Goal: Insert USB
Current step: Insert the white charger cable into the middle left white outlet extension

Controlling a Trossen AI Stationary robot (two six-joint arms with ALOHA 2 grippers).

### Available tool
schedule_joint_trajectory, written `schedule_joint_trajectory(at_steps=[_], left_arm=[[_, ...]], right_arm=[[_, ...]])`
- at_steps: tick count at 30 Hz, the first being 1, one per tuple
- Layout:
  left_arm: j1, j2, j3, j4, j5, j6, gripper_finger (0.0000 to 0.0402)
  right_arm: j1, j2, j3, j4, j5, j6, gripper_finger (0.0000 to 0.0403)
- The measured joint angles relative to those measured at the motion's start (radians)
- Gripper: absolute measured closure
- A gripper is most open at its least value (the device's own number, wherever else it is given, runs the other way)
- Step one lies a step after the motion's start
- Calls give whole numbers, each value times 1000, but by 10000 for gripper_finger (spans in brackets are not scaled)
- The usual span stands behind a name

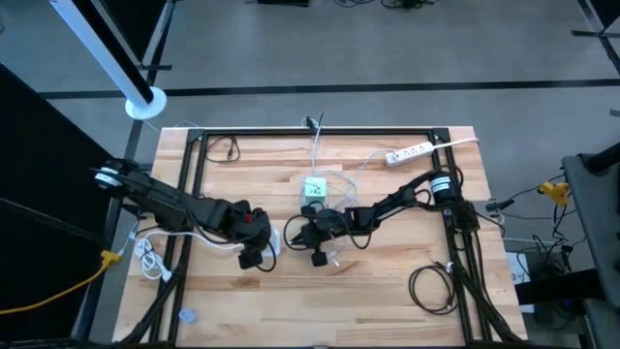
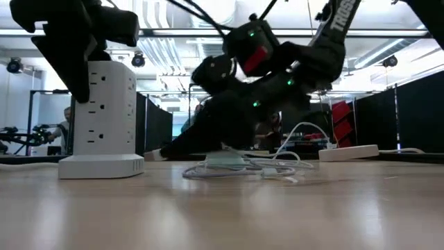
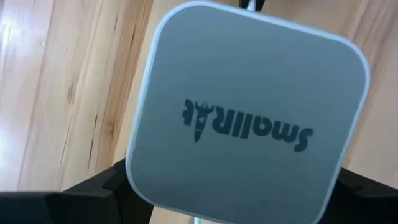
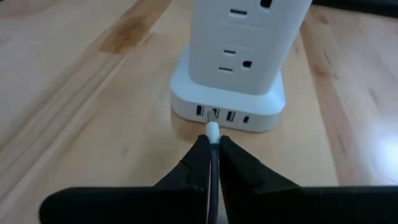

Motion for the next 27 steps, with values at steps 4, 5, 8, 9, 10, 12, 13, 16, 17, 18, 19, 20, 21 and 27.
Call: schedule_joint_trajectory(at_steps=[4,5,8,9,10,12,13,16,17,18,19,20,21,27], left_arm=[[-1,-3,0,-8,6,0,121],[-1,-4,0,-12,8,-1,122],[-1,-9,-1,-18,7,-16,124],[-1,-9,-2,-19,4,-22,125],[-2,-9,-2,-19,1,-25,125],[-2,-9,-2,-18,-2,-27,117],[-2,-9,-2,-20,-3,-29,109],[-2,-7,-3,-22,-10,-39,101],[-2,-7,-3,-23,-13,-42,98],[-2,-7,-4,-24,-15,-45,95],[-2,-6,-4,-24,-17,-49,92],[-2,-6,-4,-25,-20,-52,90],[-2,-5,-5,-26,-21,-54,89],[-2,-5,-14,-12,-23,-57,92]], right_arm=[[1,44,45,-2,1,30,395],[1,50,49,-3,1,39,395],[1,58,51,-1,4,48,395],[1,58,51,0,7,49,395],[1,58,51,0,11,50,395],[1,58,51,1,12,58,395],[1,58,51,2,13,59,395],[1,58,50,12,13,74,395],[1,58,50,15,13,79,395],[1,58,50,18,13,85,395],[1,58,50,22,13,90,395],[2,58,50,25,12,95,395],[3,58,50,27,12,101,395],[5,58,50,33,14,142,395]])
